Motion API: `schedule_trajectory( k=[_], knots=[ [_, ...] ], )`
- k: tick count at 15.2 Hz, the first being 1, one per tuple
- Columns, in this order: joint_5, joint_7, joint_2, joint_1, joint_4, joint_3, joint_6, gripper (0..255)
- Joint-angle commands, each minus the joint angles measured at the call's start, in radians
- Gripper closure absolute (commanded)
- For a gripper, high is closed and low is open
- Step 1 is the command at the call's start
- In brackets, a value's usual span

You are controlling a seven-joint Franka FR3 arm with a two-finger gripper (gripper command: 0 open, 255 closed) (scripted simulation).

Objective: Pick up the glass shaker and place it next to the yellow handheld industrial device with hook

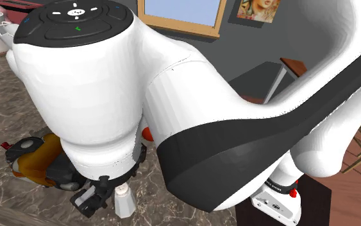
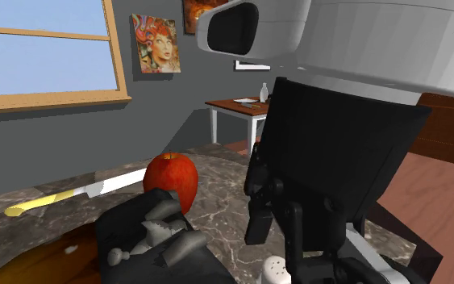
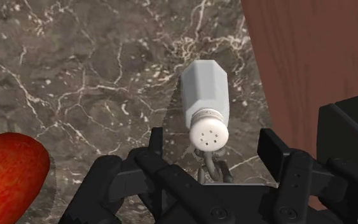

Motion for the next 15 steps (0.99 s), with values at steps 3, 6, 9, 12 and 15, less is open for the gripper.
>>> schedule_trajectory(
  k=[3, 6, 9, 12, 15],
  knots=[
    [0.000, 0.000, 0.000, 0.000, 0.000, 0.000, 0.000, 0],
    [0.030, -0.020, -0.029, 0.001, 0.043, 0.002, -0.060, 0],
    [0.049, -0.034, -0.049, 0.003, 0.087, 0.003, -0.116, 0],
    [0.049, -0.034, -0.049, 0.003, 0.087, 0.003, -0.116, 0],
    [0.049, -0.034, -0.049, 0.003, 0.087, 0.003, -0.116, 0]
  ],
)
